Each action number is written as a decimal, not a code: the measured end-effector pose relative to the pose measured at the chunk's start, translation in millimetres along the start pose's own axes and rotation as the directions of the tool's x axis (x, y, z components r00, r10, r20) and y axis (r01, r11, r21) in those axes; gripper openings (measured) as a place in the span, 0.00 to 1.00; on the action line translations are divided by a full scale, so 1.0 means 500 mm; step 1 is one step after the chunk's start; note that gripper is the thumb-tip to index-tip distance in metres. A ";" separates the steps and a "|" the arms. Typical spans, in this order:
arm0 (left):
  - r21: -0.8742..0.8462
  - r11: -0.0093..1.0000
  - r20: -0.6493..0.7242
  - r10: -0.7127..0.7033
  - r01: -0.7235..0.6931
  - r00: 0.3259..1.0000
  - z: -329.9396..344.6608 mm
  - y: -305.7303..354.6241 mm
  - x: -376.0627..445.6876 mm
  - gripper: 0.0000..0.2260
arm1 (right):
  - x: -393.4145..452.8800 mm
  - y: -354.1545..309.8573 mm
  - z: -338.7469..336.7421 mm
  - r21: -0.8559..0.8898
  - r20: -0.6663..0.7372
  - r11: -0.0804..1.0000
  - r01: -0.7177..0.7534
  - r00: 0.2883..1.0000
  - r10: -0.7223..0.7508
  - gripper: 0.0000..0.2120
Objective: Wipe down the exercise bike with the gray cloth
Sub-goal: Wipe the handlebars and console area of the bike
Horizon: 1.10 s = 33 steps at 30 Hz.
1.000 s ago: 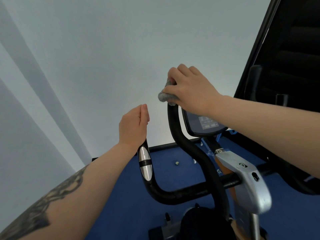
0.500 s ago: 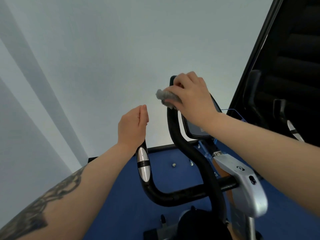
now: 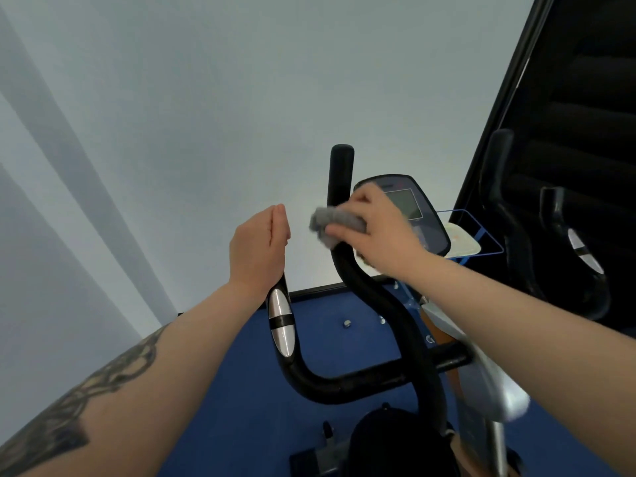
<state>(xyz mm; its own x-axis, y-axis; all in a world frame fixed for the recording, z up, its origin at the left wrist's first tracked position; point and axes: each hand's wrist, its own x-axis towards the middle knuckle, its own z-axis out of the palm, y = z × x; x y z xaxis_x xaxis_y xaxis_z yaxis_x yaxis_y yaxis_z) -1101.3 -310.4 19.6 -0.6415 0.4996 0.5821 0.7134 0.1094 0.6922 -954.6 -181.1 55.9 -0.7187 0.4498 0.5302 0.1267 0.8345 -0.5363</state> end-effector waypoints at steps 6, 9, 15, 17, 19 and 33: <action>0.004 1.000 -0.005 -0.002 0.002 1.000 0.001 -0.002 0.001 0.21 | -0.063 -0.026 0.040 -0.022 -0.073 0.998 -0.061 0.996 0.059 0.10; 0.017 1.000 0.000 0.002 -0.002 1.000 -0.001 0.003 -0.001 0.21 | -0.069 -0.008 0.007 0.122 0.008 0.979 -0.162 0.987 0.162 0.07; 0.092 0.996 0.048 -0.013 0.009 0.999 -0.007 0.012 0.003 0.21 | -0.098 -0.031 0.018 0.041 -0.008 0.988 -0.151 0.988 0.151 0.14; 0.113 0.993 0.108 -0.044 0.032 0.993 -0.012 0.013 0.002 0.19 | -0.112 -0.021 -0.012 0.055 0.104 0.985 -0.165 0.982 0.158 0.12; 0.159 0.987 0.196 -0.053 0.021 0.979 -0.022 0.015 0.003 0.16 | -0.097 -0.011 -0.045 -0.016 0.189 0.983 -0.184 0.965 0.183 0.09; -0.187 0.980 0.291 -0.004 0.061 0.957 -0.054 0.187 -0.266 0.10 | -0.185 -0.022 -0.047 0.043 0.151 0.913 -0.407 0.906 0.396 0.13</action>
<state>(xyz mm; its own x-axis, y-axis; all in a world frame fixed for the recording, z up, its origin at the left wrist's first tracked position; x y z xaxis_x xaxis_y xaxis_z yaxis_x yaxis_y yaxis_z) -956.9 -389.8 18.6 -0.5346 0.7275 0.4301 0.6074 -0.0232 0.7941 -873.7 -224.6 28.1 -0.7041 0.6899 0.1682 0.3787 0.5651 -0.7329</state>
